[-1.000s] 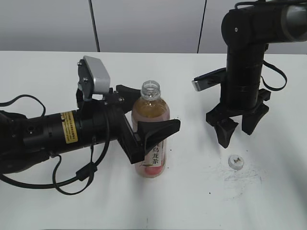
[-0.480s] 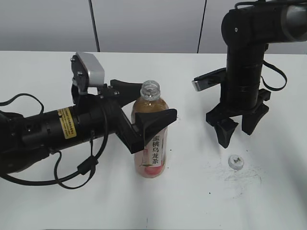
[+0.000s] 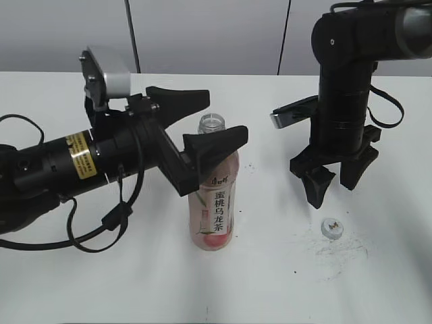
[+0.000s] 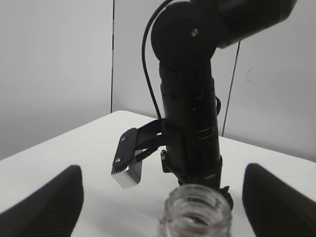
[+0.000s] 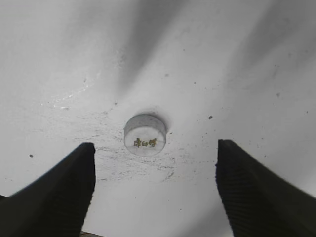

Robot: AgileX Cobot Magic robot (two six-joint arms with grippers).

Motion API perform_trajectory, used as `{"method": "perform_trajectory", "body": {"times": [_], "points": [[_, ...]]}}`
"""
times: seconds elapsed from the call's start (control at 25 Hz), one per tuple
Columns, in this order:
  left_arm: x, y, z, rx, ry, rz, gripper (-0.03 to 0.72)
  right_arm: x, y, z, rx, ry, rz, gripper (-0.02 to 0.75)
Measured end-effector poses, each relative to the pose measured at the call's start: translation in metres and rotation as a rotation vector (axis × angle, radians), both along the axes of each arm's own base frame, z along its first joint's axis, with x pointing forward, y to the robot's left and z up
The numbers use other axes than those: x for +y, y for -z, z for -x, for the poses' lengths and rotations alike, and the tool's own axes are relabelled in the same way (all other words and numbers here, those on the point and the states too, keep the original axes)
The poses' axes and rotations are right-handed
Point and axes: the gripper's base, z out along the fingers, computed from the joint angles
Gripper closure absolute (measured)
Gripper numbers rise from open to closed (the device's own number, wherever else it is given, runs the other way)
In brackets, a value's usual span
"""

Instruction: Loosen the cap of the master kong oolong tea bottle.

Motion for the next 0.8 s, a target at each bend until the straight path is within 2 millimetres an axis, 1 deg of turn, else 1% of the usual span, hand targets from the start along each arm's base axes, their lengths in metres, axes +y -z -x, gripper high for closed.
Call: {"method": "perform_trajectory", "body": {"times": [0.36,0.56,0.8], "points": [[0.004,-0.031,0.005,-0.078,-0.016,0.018,0.103,0.000,0.000,0.000,0.000,0.001,0.000,0.171],[0.010,-0.049,0.010,-0.108,-0.052,-0.038,0.103,0.000,0.000,0.000,0.000,0.001,0.000,0.171],[0.021,-0.075,0.018,-0.152,-0.114,-0.117,0.103,0.000,0.000,0.000,0.000,0.000,0.000,0.171]]}}
